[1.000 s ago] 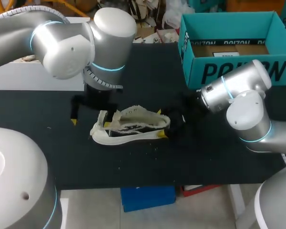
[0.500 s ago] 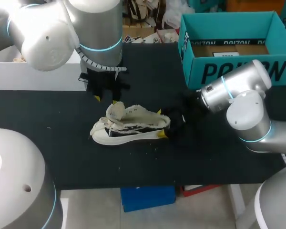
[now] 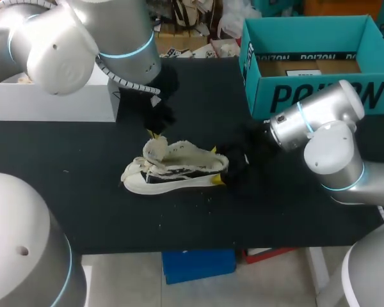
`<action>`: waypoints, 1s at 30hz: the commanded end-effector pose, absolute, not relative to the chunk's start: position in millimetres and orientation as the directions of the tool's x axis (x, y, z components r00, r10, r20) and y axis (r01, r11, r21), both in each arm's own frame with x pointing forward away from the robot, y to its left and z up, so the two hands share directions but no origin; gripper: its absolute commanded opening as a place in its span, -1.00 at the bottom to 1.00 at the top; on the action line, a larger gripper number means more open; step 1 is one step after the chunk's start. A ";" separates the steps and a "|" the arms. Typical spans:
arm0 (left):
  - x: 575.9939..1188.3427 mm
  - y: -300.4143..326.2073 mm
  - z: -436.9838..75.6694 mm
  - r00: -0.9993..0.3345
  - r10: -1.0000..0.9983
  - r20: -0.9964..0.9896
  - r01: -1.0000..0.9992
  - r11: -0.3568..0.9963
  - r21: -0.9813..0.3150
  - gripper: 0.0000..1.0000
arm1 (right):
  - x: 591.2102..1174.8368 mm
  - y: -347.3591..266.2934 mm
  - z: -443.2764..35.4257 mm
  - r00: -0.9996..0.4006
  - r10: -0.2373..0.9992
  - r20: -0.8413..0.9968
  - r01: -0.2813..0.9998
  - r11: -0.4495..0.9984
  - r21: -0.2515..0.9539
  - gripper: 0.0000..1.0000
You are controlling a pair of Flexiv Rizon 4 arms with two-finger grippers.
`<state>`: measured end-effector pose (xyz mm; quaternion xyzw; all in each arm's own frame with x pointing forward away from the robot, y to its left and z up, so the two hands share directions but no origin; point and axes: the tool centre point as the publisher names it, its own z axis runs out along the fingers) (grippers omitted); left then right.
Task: Take the shoe out of the shoebox, open the shoe tongue, remove and reinsert the insole, then place the shoe into the shoebox
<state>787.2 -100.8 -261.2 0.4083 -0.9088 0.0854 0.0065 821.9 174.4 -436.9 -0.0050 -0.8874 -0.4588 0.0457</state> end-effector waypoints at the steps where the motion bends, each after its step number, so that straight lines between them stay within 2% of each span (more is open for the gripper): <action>1: 790.6 -95.3 -263.9 -0.875 -0.291 0.388 -0.398 0.888 -0.232 -1.00 | 823.5 174.4 -440.5 -0.996 -0.031 0.087 0.053 0.581 0.812 -1.00; 5: 790.6 -95.3 -263.9 -0.875 -0.291 0.388 -0.398 0.888 -0.232 -1.00 | 823.5 174.4 -440.5 -0.996 -0.031 0.087 0.053 0.581 0.812 -1.00; 7: 793.4 -98.7 -270.3 -0.924 -0.209 0.319 -0.269 0.950 -0.158 -1.00 | 823.5 174.4 -440.5 -0.996 -0.031 0.087 0.053 0.581 0.812 -1.00; 12: 792.4 -114.0 -270.8 -0.929 0.074 0.364 -0.017 0.970 -0.242 -1.00 | 823.5 174.4 -440.5 -0.996 -0.031 0.087 0.053 0.581 0.812 -1.00; 27: 792.9 -119.1 -271.1 -0.916 0.079 0.394 -0.018 0.971 -0.237 -1.00 | 823.5 174.4 -440.5 -0.996 -0.031 0.087 0.053 0.581 0.812 -1.00; 30: 796.2 -117.1 -278.7 -0.926 0.022 0.376 -0.065 0.974 -0.217 -1.00 | 823.5 174.4 -440.5 -0.996 -0.031 0.087 0.053 0.581 0.812 -1.00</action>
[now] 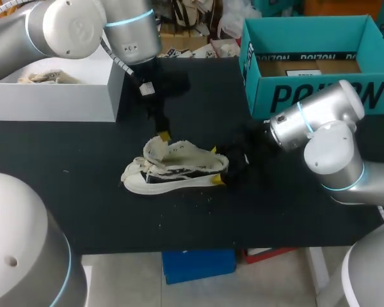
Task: Take the shoe out of the shoebox, open the shoe tongue, remove and reinsert the insole, then place the shoe into the shoebox
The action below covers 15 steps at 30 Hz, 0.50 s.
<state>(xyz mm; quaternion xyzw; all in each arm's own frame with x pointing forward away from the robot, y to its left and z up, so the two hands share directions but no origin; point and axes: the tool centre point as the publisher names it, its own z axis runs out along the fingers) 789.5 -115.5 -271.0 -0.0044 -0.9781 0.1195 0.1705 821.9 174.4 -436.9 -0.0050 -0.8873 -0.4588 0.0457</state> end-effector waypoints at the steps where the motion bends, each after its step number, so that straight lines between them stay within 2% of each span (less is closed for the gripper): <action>1: 797.3 -117.1 -280.4 -0.929 0.007 0.369 -0.076 0.974 -0.212 -1.00 | 823.5 174.4 -440.5 -0.996 -0.031 0.087 0.053 0.581 0.812 -1.00; 15: 800.9 -134.9 -305.4 -0.917 -0.080 0.391 -0.149 0.977 -0.150 -1.00 | 823.5 174.4 -440.5 -0.996 -0.031 0.087 0.053 0.581 0.812 -1.00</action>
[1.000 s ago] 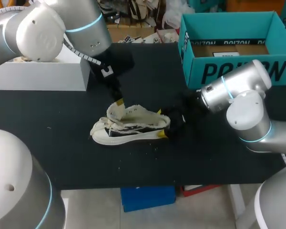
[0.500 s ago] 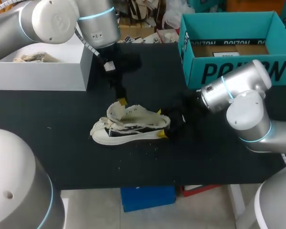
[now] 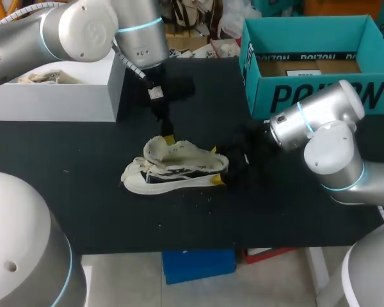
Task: Take the shoe out of the shoebox, open the shoe tongue, remove and reinsert the insole, then place the shoe into the shoebox
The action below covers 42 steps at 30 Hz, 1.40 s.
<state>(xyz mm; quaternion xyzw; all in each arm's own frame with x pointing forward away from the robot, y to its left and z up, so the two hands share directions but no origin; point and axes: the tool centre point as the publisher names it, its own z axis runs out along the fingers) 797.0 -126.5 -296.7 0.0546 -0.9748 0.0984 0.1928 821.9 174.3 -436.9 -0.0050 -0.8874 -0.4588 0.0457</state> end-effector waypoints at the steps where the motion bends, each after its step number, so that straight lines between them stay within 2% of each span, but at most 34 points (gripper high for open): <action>1: 800.6 -135.7 -307.3 -0.916 -0.080 0.392 -0.148 0.978 -0.148 -1.00 | 823.5 174.4 -440.5 -0.996 -0.031 0.087 0.053 0.581 0.812 -1.00; 22: 791.5 -153.9 -351.7 -0.895 -0.069 0.441 -0.127 0.986 -0.105 -1.00 | 823.5 174.4 -440.5 -0.996 -0.031 0.087 0.053 0.581 0.812 -1.00; 42: 791.4 -154.0 -352.4 -0.890 -0.065 0.452 -0.130 0.985 -0.115 -1.00 | 823.5 174.4 -440.5 -0.996 -0.031 0.087 0.053 0.581 0.812 -1.00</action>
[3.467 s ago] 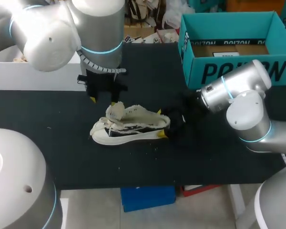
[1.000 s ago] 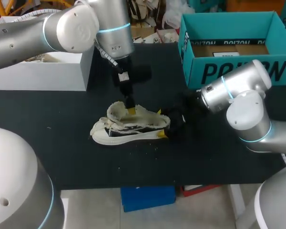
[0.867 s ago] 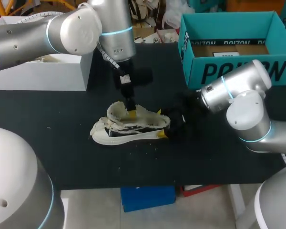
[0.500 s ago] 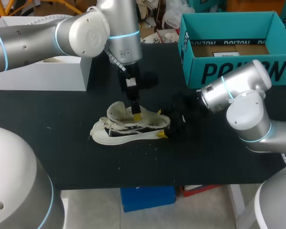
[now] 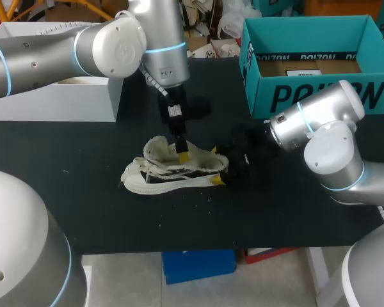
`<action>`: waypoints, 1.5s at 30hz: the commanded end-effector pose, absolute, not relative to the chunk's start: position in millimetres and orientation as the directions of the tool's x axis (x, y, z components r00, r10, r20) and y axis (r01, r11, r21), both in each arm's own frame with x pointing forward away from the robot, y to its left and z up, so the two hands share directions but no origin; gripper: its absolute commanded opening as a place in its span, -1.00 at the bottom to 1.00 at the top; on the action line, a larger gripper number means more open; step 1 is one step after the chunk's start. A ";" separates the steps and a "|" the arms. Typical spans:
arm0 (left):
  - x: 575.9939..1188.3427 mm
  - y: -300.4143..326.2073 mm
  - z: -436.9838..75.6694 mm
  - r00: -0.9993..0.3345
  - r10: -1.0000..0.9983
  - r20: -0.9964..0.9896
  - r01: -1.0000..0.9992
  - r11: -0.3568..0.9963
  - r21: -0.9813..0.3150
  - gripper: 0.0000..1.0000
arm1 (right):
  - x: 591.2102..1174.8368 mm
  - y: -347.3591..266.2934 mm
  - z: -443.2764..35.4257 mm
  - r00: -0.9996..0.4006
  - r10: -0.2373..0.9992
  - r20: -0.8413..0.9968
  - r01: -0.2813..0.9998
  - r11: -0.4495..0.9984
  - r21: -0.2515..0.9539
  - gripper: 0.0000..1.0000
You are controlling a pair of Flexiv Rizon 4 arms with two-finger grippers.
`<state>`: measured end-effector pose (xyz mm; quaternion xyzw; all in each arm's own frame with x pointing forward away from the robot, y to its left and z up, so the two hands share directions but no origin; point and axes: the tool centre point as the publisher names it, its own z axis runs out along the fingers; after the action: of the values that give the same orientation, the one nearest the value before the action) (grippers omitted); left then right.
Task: Take the shoe out of the shoebox, open the shoe tongue, remove and reinsert the insole, then place the shoe into the shoebox
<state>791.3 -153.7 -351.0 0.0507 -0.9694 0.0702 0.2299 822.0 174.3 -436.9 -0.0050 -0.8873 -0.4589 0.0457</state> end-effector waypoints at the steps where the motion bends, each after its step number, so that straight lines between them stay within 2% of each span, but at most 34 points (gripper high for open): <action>1: 791.4 -154.3 -352.0 -0.892 -0.061 0.448 -0.125 0.985 -0.115 -1.00 | 823.5 174.4 -440.5 -0.996 -0.031 0.087 0.053 0.581 0.812 -1.00; 6: 788.5 -155.2 -355.7 -0.910 -0.101 0.402 -0.131 0.990 -0.047 -1.00 | 823.5 174.4 -440.5 -0.996 -0.031 0.087 0.053 0.581 0.812 -1.00; 17: 780.6 -151.3 -373.1 -0.919 -0.137 0.370 -0.143 0.990 0.009 -1.00 | 823.5 174.4 -440.5 -0.996 -0.031 0.087 0.053 0.581 0.812 -1.00; 38: 770.2 -153.2 -407.0 -0.904 -0.181 0.388 -0.192 0.981 0.010 -1.00 | 823.5 174.4 -440.5 -0.996 -0.031 0.087 0.053 0.581 0.812 -1.00; 45: 768.9 -149.7 -411.5 -0.903 -0.218 0.370 -0.246 0.969 -0.031 -1.00 | 823.5 174.4 -440.5 -0.996 -0.031 0.087 0.053 0.581 0.812 -1.00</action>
<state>775.9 -156.6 -408.3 0.1154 -0.9745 0.0262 0.1905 821.8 174.3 -437.0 -0.0048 -0.8874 -0.4587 0.0457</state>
